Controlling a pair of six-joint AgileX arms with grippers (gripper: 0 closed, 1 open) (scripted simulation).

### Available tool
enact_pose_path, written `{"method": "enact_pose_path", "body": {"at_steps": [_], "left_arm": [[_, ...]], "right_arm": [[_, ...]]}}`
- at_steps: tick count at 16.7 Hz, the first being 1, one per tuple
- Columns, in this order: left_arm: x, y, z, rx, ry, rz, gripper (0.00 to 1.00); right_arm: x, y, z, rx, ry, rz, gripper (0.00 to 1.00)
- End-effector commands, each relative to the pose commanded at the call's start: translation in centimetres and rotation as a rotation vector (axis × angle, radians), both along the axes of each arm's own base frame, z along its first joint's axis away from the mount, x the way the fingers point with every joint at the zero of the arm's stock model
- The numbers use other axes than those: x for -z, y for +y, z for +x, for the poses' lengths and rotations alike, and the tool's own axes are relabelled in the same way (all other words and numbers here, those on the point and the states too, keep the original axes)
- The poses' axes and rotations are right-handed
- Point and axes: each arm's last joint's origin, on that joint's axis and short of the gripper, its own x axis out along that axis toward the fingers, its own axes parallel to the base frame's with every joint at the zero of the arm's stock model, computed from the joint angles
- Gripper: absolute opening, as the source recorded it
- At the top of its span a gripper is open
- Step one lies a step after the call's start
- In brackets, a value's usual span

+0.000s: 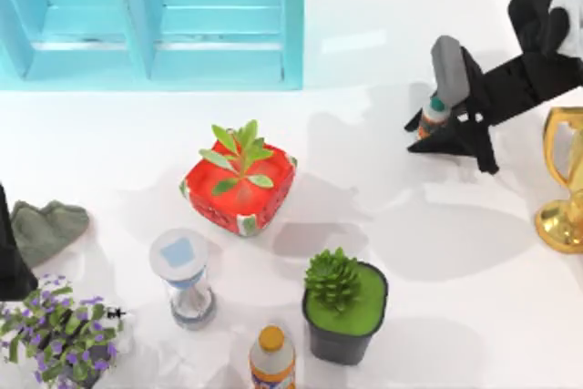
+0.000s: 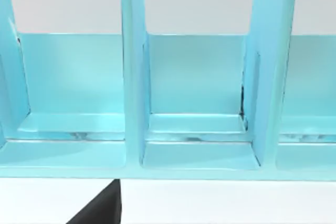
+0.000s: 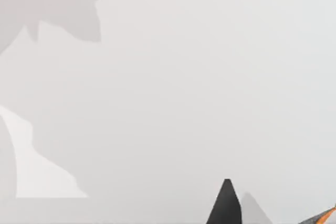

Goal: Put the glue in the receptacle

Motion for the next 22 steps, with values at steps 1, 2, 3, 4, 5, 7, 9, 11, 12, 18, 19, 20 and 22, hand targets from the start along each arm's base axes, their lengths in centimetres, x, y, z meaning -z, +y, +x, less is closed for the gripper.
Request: {"method": "enact_pose_path", "body": {"at_steps": [1,2,3,4,5,7,9,11,12,18,19,20,22], "left_arm": [[0.0,0.0,0.0,0.000,0.000,0.000,1.00],[0.0,0.0,0.0,0.000,0.000,0.000,1.00],[0.0,0.0,0.0,0.000,0.000,0.000,1.00],[0.0,0.0,0.0,0.000,0.000,0.000,1.00],[0.0,0.0,0.0,0.000,0.000,0.000,1.00],[0.0,0.0,0.0,0.000,0.000,0.000,1.00],[0.0,0.0,0.0,0.000,0.000,0.000,1.00],[0.0,0.0,0.0,0.000,0.000,0.000,1.00],[0.0,0.0,0.0,0.000,0.000,0.000,1.00],[0.0,0.0,0.0,0.000,0.000,0.000,1.00],[0.0,0.0,0.0,0.000,0.000,0.000,1.00],[0.0,0.0,0.0,0.000,0.000,0.000,1.00],[0.0,0.0,0.0,0.000,0.000,0.000,1.00]], "right_arm": [[0.0,0.0,0.0,0.000,0.000,0.000,0.10],[0.0,0.0,0.0,0.000,0.000,0.000,0.02],[0.0,0.0,0.0,0.000,0.000,0.000,0.00],[0.0,0.0,0.0,0.000,0.000,0.000,0.00],[0.0,0.0,0.0,0.000,0.000,0.000,0.00],[0.0,0.0,0.0,0.000,0.000,0.000,0.00],[0.0,0.0,0.0,0.000,0.000,0.000,0.00],[-0.1,-0.2,0.1,0.004,-0.001,0.000,0.00],[-0.1,-0.2,0.1,0.004,0.000,0.000,0.00],[-4.9,-0.2,0.4,0.006,0.004,0.004,0.00],[-6.1,-0.3,0.4,0.007,0.005,0.004,0.00],[-7.2,-0.3,0.4,0.007,0.005,0.003,0.00],[-9.1,-0.2,0.2,0.006,0.003,0.001,0.00]]}}
